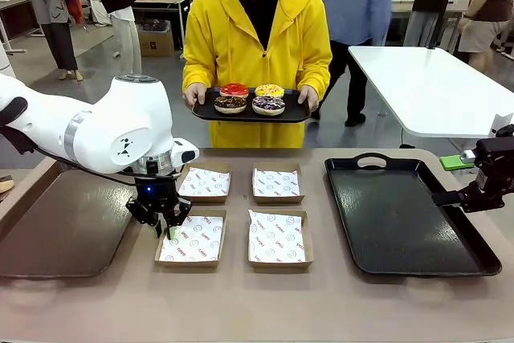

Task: Individually package the donuts and arrange them on the tray.
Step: Pick up one Paper togo box.

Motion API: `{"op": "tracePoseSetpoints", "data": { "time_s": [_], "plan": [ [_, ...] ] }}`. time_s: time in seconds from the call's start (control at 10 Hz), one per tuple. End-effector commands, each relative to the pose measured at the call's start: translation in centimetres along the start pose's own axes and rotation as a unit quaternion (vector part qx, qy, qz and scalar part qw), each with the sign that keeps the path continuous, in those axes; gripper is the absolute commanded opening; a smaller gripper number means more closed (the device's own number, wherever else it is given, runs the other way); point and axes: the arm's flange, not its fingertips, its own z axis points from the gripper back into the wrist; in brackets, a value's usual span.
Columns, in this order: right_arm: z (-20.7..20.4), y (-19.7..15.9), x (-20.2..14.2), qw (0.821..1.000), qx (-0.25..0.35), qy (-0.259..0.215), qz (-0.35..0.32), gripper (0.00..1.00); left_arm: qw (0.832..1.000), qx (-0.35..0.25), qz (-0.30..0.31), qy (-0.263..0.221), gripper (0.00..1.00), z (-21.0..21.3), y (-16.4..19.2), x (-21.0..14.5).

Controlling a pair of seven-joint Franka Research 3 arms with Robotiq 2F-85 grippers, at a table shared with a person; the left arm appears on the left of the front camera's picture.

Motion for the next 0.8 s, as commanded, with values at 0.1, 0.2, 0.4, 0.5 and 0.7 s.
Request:
{"op": "tracePoseSetpoints", "data": {
  "time_s": [0.1,0.2,0.4,0.5,0.7],
  "plan": [
    [0.1,0.0,0.0,1.0,0.002,0.0,0.0,1.0,1.0,-0.003,0.011,-0.007,0.0,-0.1,-0.3,0.4],
    [0.1,0.0,0.0,1.0,0.002,0.0,0.0,1.0,1.0,-0.004,0.011,-0.007,0.0,0.0,-0.3,0.4],
    [0.1,0.0,0.0,1.0,0.002,0.0,0.0,1.0,1.0,-0.005,0.014,-0.006,0.0,0.3,-0.2,0.4],
    [0.1,0.0,0.0,1.0,0.002,0.0,0.0,1.0,1.0,-0.007,0.016,-0.005,0.0,1.0,-0.3,0.5],
    [0.1,0.0,0.0,1.0,0.002,0.0,0.0,1.0,1.0,0.002,0.016,0.002,0.0,5.3,-0.8,1.0]
  ]
}}
